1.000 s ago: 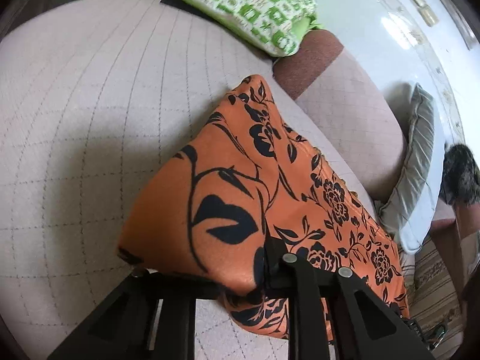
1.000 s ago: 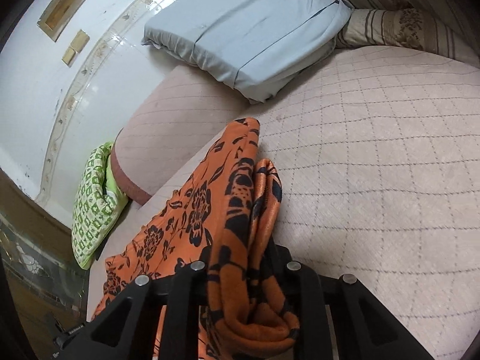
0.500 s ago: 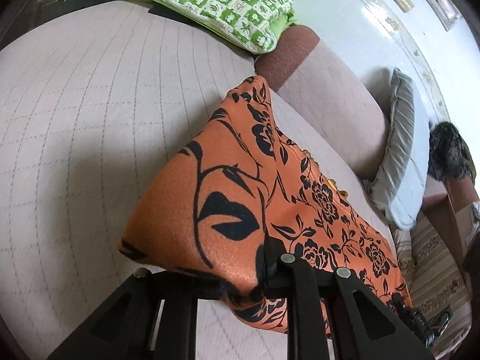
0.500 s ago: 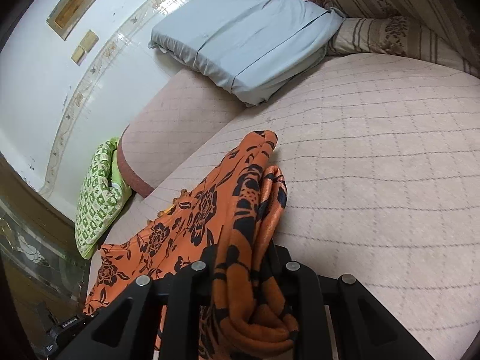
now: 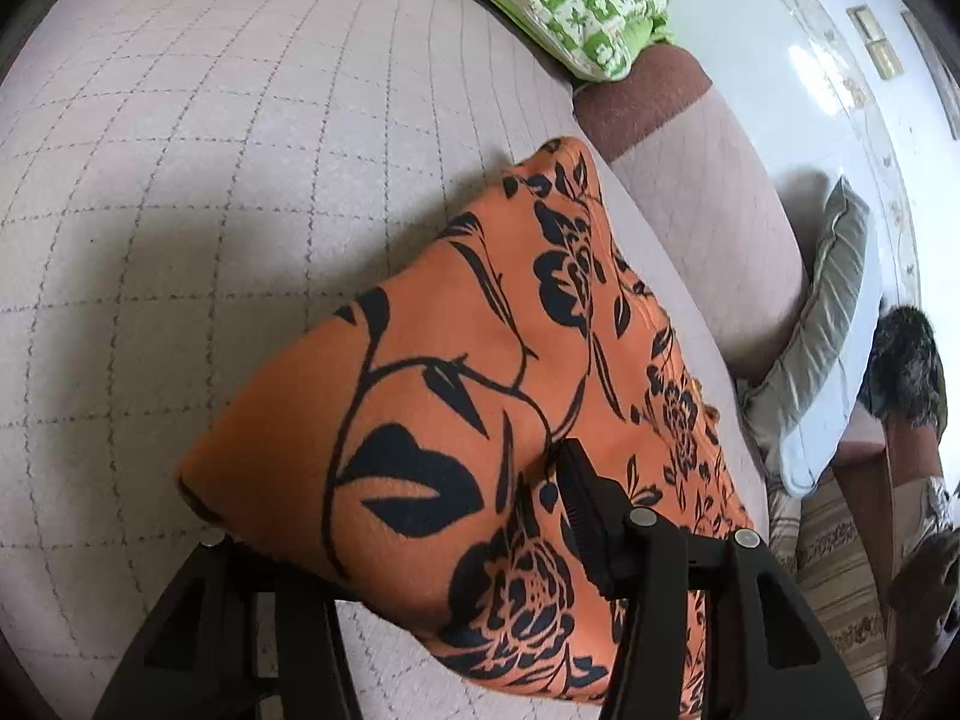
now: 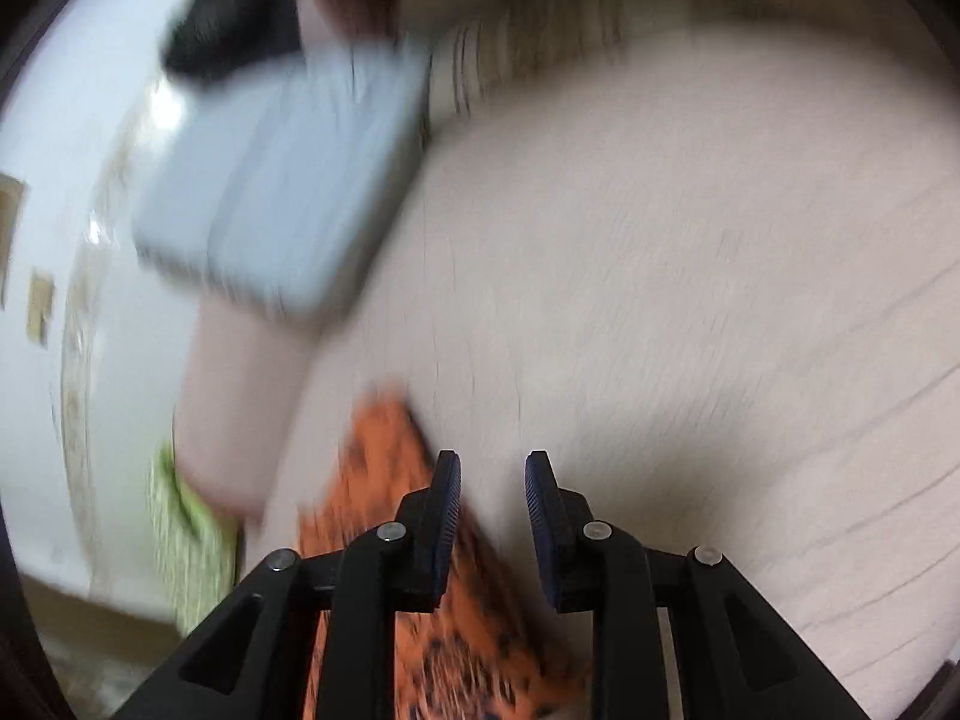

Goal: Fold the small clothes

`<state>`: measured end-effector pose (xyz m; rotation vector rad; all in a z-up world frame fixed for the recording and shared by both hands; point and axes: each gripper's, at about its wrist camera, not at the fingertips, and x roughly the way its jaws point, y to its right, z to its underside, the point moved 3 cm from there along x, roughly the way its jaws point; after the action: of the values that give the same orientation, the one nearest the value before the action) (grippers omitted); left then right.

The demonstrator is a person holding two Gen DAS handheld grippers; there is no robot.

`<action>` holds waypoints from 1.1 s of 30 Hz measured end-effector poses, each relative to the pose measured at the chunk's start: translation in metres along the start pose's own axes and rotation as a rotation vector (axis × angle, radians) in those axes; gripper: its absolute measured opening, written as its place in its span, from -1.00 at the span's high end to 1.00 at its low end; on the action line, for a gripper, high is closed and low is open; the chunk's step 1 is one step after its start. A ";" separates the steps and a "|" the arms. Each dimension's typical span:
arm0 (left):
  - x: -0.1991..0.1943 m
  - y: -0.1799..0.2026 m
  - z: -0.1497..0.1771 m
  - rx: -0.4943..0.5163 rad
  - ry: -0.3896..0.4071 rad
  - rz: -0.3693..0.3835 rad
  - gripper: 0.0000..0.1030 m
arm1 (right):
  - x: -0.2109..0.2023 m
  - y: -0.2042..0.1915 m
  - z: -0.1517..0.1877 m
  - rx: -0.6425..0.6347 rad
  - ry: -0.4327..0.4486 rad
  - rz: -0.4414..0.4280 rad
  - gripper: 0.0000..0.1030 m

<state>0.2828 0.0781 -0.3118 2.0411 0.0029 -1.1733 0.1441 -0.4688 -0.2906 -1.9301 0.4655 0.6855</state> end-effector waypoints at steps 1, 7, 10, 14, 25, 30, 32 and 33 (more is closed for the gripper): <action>-0.001 0.001 -0.001 0.010 0.007 -0.005 0.13 | -0.004 -0.010 0.000 -0.044 0.027 -0.019 0.51; -0.013 0.026 0.003 0.153 0.091 -0.049 0.49 | 0.041 -0.116 0.102 -0.479 -0.245 -0.228 0.53; -0.016 0.029 0.003 0.179 0.103 -0.047 0.51 | 0.061 -0.150 0.159 -0.656 -0.324 -0.245 0.56; -0.018 0.028 0.001 0.178 0.095 -0.032 0.53 | 0.079 -0.162 0.192 -0.655 -0.377 -0.256 0.56; -0.030 0.039 0.003 0.223 0.109 0.002 0.57 | 0.138 -0.133 0.208 -0.384 -0.648 -0.245 0.59; -0.041 0.064 0.014 0.333 0.186 -0.007 0.60 | 0.126 -0.124 0.196 -0.364 -0.641 -0.296 0.55; -0.047 0.080 0.022 0.397 0.223 -0.004 0.61 | 0.113 -0.130 0.193 -0.394 -0.638 -0.336 0.55; -0.050 0.088 0.027 0.428 0.240 0.003 0.61 | 0.110 -0.132 0.192 -0.402 -0.643 -0.352 0.55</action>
<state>0.2656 0.0175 -0.2287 2.5472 -0.1444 -0.9793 0.2563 -0.2415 -0.3371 -1.9414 -0.4313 1.1607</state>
